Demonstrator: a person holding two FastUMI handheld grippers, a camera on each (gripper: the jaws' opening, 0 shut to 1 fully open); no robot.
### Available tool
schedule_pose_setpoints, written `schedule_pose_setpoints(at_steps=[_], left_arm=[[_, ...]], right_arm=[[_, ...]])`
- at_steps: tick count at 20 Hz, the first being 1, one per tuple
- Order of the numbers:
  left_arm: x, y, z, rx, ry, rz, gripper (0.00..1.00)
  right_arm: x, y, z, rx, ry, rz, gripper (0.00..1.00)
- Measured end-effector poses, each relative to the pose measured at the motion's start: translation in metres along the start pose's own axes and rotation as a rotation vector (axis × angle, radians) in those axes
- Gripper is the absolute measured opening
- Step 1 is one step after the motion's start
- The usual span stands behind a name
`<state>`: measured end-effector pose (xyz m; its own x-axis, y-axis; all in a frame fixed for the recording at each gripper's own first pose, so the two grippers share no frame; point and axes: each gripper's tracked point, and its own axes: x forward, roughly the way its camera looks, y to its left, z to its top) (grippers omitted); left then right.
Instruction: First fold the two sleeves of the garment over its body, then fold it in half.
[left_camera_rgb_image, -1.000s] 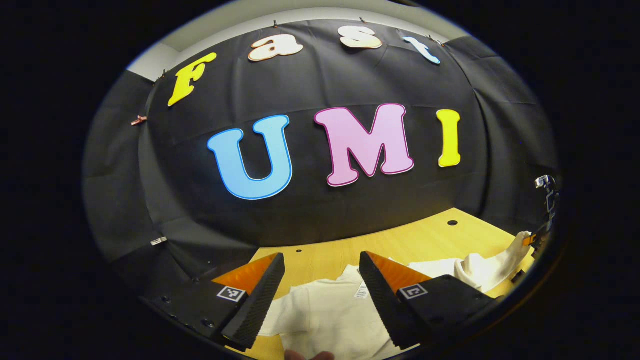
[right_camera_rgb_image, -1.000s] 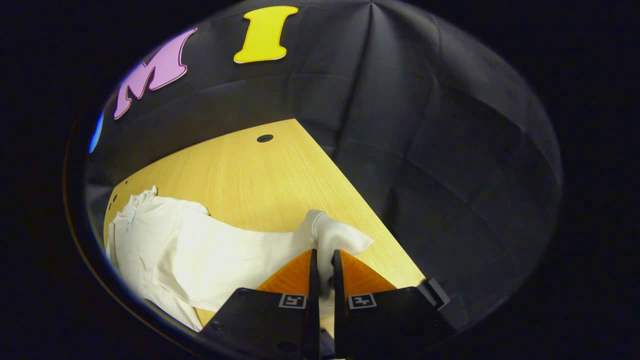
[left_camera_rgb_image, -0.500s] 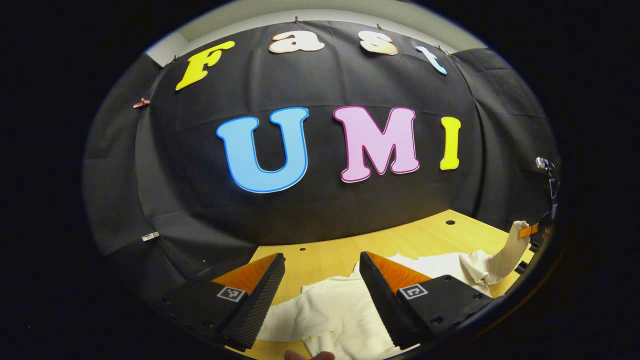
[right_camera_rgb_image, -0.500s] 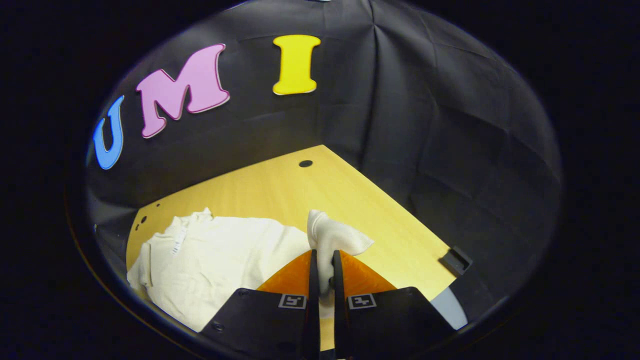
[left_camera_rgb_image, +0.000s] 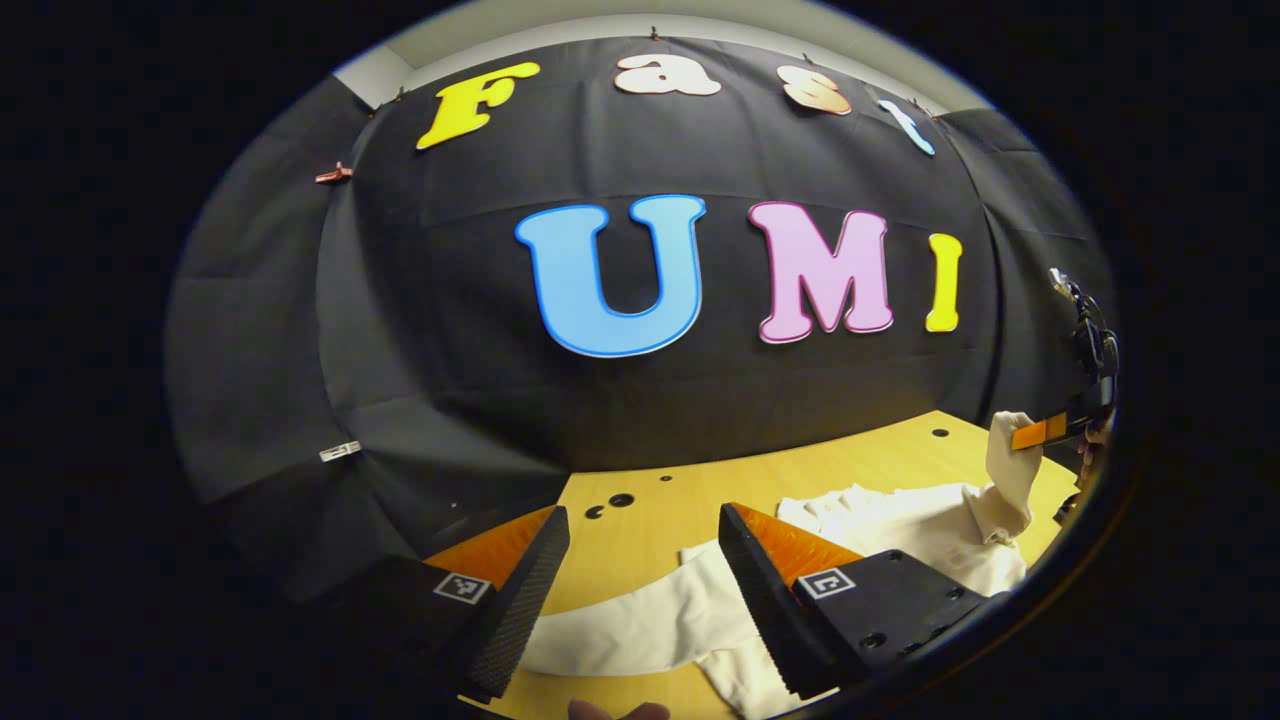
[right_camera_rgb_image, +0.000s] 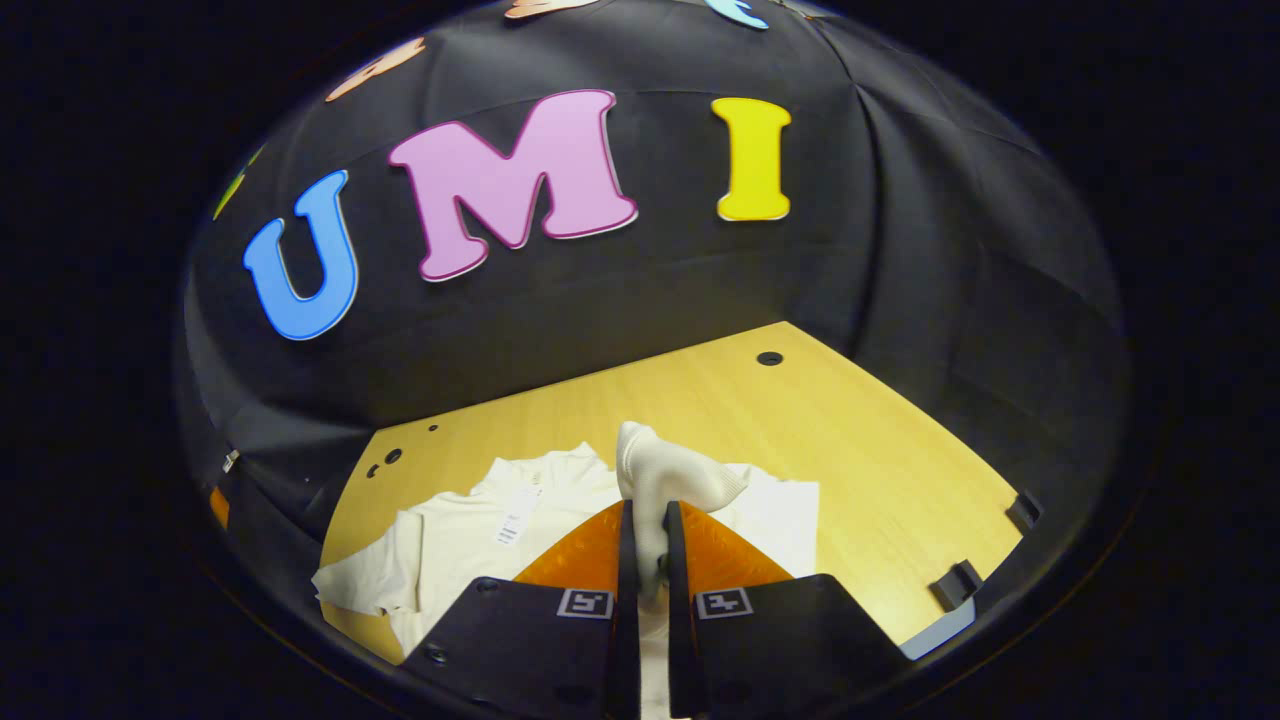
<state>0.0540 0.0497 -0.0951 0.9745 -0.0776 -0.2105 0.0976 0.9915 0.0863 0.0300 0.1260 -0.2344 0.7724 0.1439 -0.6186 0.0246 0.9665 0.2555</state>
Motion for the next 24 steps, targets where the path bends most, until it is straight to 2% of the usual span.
schedule_pose_setpoints(at_steps=[3, 5, 8, 14, 16, 17, 18, 20, 21, 23, 24], left_arm=[[0.003, 0.035, -0.019, -0.009, 0.02, 0.046, 0.98], [0.006, 0.052, -0.037, -0.016, 0.038, 0.071, 0.95], [0.01, 0.076, -0.065, -0.032, 0.061, 0.101, 0.96], [0.022, 0.105, -0.128, -0.045, 0.138, 0.135, 0.96], [0.024, 0.113, -0.15, -0.045, 0.173, 0.148, 0.96], [0.027, 0.118, -0.159, -0.049, 0.192, 0.154, 0.96], [0.028, 0.122, -0.169, -0.058, 0.207, 0.158, 0.96], [0.031, 0.127, -0.184, -0.08, 0.237, 0.167, 0.96], [0.031, 0.129, -0.192, -0.088, 0.252, 0.171, 0.96], [0.034, 0.133, -0.204, -0.093, 0.275, 0.176, 0.96], [0.035, 0.135, -0.21, -0.092, 0.286, 0.178, 0.96]], right_arm=[[0.009, 0.056, -0.017, -0.018, 0.029, 0.076, 0.15], [0.018, 0.089, -0.037, -0.033, 0.063, 0.123, 0.15], [0.035, 0.126, -0.067, -0.066, 0.109, 0.157, 0.16], [0.076, 0.17, -0.144, -0.113, 0.24, 0.188, 0.17], [0.08, 0.186, -0.169, -0.117, 0.295, 0.225, 0.18], [0.08, 0.195, -0.182, -0.123, 0.325, 0.249, 0.23], [0.078, 0.201, -0.194, -0.133, 0.356, 0.27, 0.15], [0.071, 0.216, -0.211, -0.134, 0.4, 0.312, 0.22], [0.066, 0.223, -0.214, -0.12, 0.419, 0.338, 0.43], [0.054, 0.239, -0.216, -0.087, 0.436, 0.384, 0.55], [0.048, 0.244, -0.213, -0.066, 0.441, 0.404, 0.43]])
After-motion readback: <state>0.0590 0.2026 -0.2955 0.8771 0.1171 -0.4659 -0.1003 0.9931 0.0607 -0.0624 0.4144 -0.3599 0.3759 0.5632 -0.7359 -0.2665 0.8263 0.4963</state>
